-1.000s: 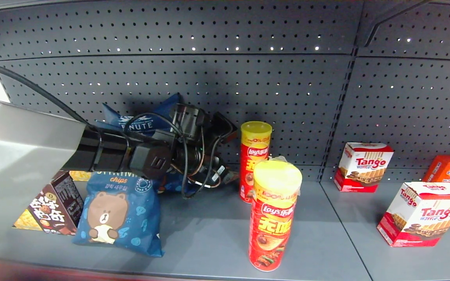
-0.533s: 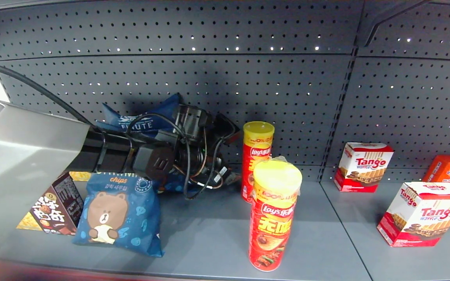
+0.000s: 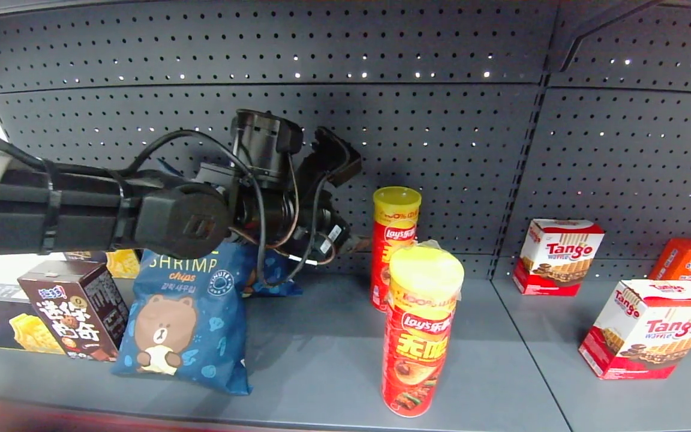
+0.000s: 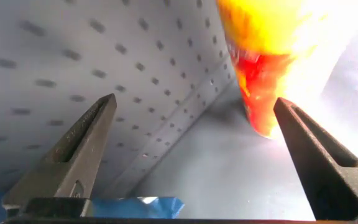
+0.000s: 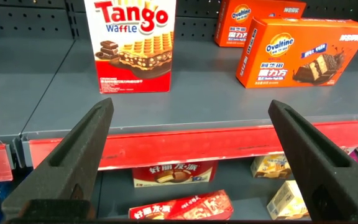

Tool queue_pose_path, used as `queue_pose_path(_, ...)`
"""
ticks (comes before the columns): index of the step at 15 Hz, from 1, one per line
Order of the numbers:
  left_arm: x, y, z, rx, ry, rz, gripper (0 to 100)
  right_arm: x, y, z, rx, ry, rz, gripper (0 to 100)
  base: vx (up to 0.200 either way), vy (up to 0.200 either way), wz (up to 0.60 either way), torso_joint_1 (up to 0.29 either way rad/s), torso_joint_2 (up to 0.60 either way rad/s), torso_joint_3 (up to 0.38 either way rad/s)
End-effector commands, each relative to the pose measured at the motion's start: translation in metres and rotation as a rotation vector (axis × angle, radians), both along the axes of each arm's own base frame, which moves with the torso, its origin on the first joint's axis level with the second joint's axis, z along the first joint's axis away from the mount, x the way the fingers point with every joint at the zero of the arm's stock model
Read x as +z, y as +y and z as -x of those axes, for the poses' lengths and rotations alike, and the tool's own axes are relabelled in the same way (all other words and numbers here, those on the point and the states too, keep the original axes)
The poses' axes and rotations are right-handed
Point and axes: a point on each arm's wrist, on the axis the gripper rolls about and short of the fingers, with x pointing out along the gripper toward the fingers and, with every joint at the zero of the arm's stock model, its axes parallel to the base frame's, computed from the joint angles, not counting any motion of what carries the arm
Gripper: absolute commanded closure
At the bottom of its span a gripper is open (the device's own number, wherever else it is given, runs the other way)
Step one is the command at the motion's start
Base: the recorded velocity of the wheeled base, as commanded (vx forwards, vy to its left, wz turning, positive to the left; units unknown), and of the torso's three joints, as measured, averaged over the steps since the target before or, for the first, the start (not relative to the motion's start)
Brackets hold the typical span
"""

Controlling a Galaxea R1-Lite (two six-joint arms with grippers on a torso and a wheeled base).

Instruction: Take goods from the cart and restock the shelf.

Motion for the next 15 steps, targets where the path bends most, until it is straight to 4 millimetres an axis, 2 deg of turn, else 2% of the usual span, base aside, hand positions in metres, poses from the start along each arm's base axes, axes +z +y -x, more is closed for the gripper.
queue_pose_path(1, 0.031, 0.009, 0.020, -0.003, -0.064, 0.035, 0, 0.000, 0.000, 0.000, -0.001, 0.002, 0.000, 0, 0.000, 0.000, 0.00, 0.000, 0.00, 0.000)
queue_pose_path(3, 0.042, 0.020, 0.035, 0.003, -0.084, 0.047, 0, 0.000, 0.000, 0.000, 0.000, 0.000, 0.000, 0, 0.000, 0.000, 0.00, 0.000, 0.00, 0.000)
queue_pose_path(7, 0.064, 0.056, 0.099, 0.001, -0.123, 0.072, 0, 0.000, 0.001, 0.000, 0.028, 0.002, 0.000, 0, 0.000, 0.000, 0.00, 0.000, 0.00, 0.000)
queue_pose_path(8, 0.062, 0.072, 0.126, 0.005, -0.121, 0.074, 0, 0.000, 0.001, 0.000, 0.028, 0.002, 0.000, 0, 0.000, 0.000, 0.00, 0.000, 0.00, 0.000)
queue_pose_path(10, 0.053, 0.097, 0.159, 0.033, -0.113, 0.071, 0, 0.000, 0.001, 0.000, 0.028, 0.000, 0.002, 0, 0.000, 0.000, 0.00, 0.000, 0.00, 0.000)
queue_pose_path(13, 0.032, 0.131, 0.198, 0.119, -0.097, 0.100, 0, 0.000, 0.001, -0.001, 0.045, 0.000, 0.000, 0, 0.000, 0.000, 0.00, 0.000, 0.00, 0.000)
queue_pose_path(14, 0.027, 0.138, 0.214, 0.134, -0.098, 0.119, 0, 0.000, 0.001, -0.001, 0.056, 0.000, 0.000, 0, 0.000, 0.000, 0.00, 0.000, 0.00, 0.000)
queue_pose_path(15, 0.022, 0.141, 0.220, 0.140, -0.094, 0.125, 0, 0.000, 0.001, -0.001, 0.057, 0.000, 0.000, 0, 0.000, 0.000, 0.00, 0.000, 0.00, 0.000)
